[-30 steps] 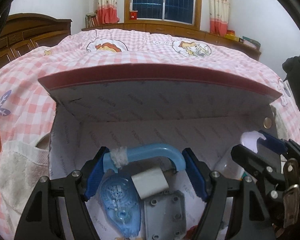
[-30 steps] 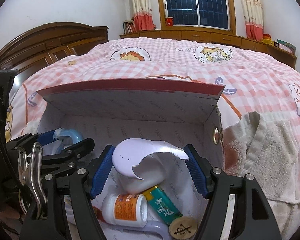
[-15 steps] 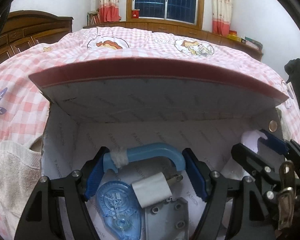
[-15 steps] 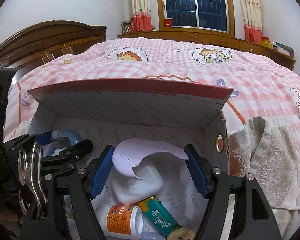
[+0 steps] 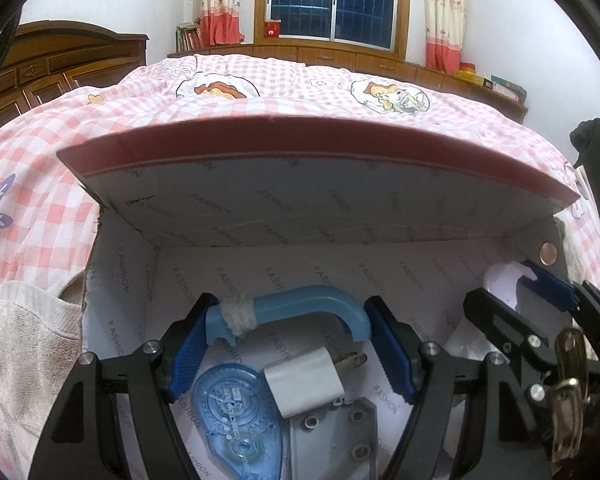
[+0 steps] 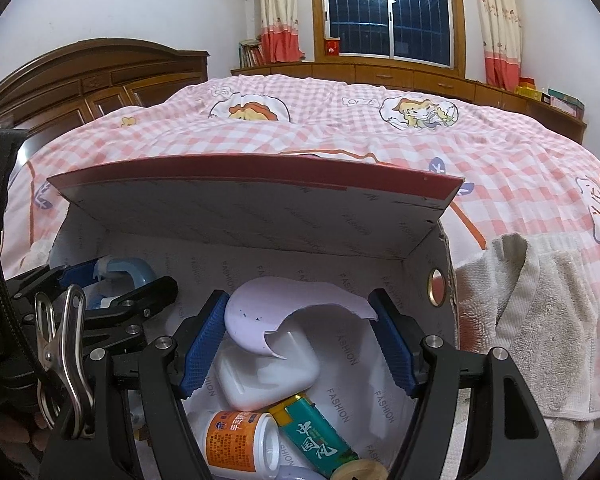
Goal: Organize rigid objects
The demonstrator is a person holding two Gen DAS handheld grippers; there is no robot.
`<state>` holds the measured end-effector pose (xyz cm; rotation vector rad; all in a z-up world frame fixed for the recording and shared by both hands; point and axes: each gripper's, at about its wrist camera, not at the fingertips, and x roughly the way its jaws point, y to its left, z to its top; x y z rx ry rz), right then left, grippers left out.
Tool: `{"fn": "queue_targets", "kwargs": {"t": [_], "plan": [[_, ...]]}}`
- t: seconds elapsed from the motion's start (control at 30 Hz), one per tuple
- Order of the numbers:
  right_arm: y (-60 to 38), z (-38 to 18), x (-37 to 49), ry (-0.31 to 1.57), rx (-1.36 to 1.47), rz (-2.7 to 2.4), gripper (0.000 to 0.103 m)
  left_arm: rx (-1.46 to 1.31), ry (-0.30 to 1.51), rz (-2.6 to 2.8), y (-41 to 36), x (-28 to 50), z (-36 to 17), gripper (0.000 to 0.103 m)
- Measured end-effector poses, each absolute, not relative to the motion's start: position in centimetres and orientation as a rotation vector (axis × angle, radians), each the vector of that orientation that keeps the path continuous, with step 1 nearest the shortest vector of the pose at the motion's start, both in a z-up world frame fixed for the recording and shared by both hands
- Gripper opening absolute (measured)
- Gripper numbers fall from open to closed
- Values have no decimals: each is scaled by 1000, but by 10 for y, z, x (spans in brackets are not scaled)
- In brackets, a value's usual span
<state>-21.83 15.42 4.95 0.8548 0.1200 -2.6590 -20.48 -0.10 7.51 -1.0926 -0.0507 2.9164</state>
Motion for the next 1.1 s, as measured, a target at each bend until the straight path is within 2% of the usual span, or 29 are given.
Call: {"fn": "queue_targets", "kwargs": {"t": [0.47, 0.6, 0.83, 1.1], "plan": [[160, 52, -213, 90, 850, -2665, 74, -1117, -108, 2891, -5, -205, 79, 85], [163, 54, -208, 76, 849, -2664, 81, -1116, -100, 2893, -4, -200, 83, 85], [166, 58, -192, 47, 833, -2662, 81, -1081, -95, 2922, -7, -186, 96, 92], [171, 58, -167, -16, 861, -2637, 81, -1096, -68, 2917, -7, -157, 102, 92]]}}
